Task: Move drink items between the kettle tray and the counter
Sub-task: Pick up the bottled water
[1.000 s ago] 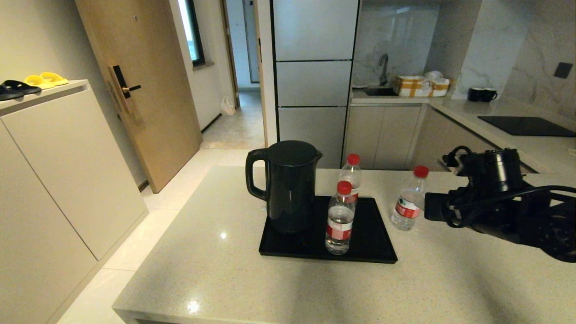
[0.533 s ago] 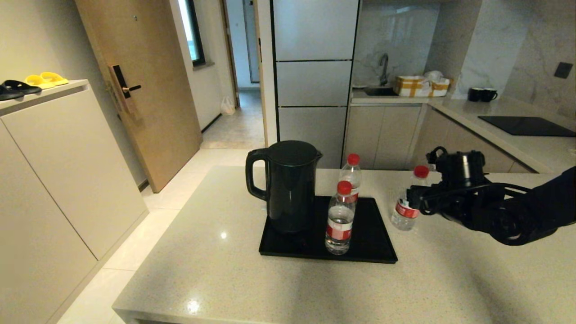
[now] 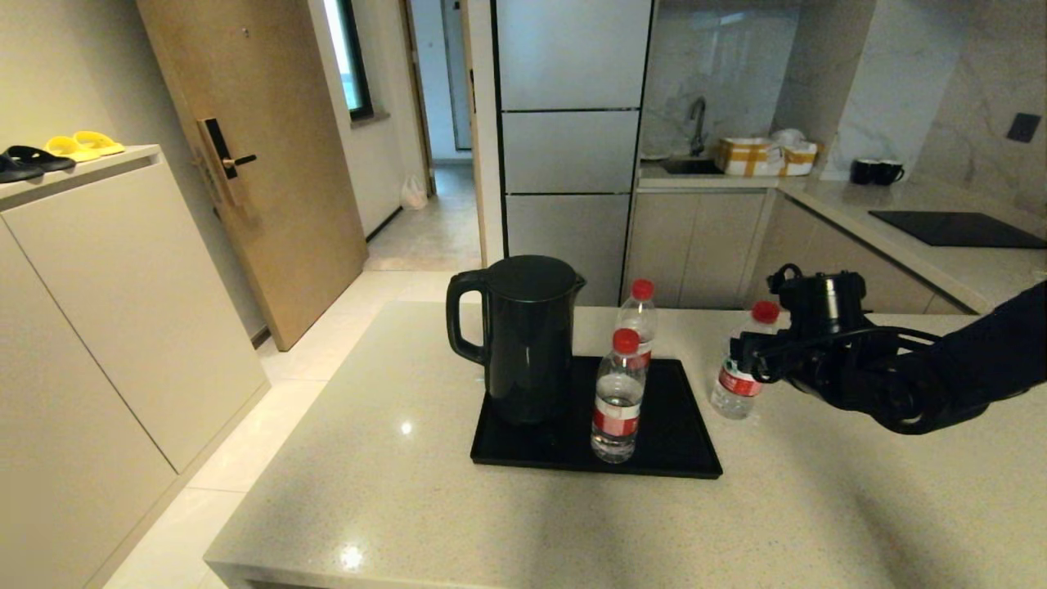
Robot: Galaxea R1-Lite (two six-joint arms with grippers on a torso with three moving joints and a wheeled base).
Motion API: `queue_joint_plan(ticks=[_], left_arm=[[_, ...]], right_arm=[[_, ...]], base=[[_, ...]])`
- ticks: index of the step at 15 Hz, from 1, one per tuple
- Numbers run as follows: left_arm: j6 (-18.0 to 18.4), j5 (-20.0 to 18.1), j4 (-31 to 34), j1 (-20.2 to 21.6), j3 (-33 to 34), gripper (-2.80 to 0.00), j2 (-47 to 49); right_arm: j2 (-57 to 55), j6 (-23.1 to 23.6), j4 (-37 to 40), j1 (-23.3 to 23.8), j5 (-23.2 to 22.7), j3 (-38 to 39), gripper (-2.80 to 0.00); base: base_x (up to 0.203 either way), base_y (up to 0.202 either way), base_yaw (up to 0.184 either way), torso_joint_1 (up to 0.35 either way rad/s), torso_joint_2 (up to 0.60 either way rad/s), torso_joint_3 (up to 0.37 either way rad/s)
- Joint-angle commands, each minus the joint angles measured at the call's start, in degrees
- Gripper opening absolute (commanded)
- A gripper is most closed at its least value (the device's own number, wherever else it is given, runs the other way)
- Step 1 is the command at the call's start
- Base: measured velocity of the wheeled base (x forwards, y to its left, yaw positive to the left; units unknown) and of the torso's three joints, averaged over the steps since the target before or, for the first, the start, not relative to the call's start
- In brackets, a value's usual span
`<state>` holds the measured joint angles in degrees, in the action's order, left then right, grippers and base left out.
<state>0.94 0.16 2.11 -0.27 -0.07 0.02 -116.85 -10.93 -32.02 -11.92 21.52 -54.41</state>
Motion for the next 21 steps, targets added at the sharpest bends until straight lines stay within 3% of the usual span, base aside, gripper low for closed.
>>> queue_joint_plan(ticks=[1,8,15,16,21], left_arm=[[0.03,0.02,0.0,0.0,-0.01,-2.8,-0.02],[0.03,0.02,0.0,0.0,-0.01,-2.8,-0.05],[0.03,0.02,0.0,0.0,-0.01,-2.8,-0.02],[-0.02,0.02,0.0,0.0,-0.01,-2.8,-0.02],[0.03,0.02,0.0,0.0,0.07,-2.8,-0.02]], right_arm=[[-4.3,-0.05,-0.23,-0.03,0.1,-2.61,0.0],[-9.3,0.48,1.88,1.22,0.26,-10.65,0.0],[-11.29,2.24,2.13,3.84,0.28,-13.0,0.0],[-11.42,2.4,2.22,3.84,0.28,-12.95,-2.8],[-10.86,2.41,2.14,3.75,0.1,-12.21,-2.8]], base=[[0.0,0.0,0.0,0.0,0.0,0.0],[0.0,0.0,0.0,0.0,0.0,0.0],[0.0,0.0,0.0,0.0,0.0,0.0],[0.0,0.0,0.0,0.0,0.0,0.0],[0.0,0.0,0.0,0.0,0.0,0.0]])
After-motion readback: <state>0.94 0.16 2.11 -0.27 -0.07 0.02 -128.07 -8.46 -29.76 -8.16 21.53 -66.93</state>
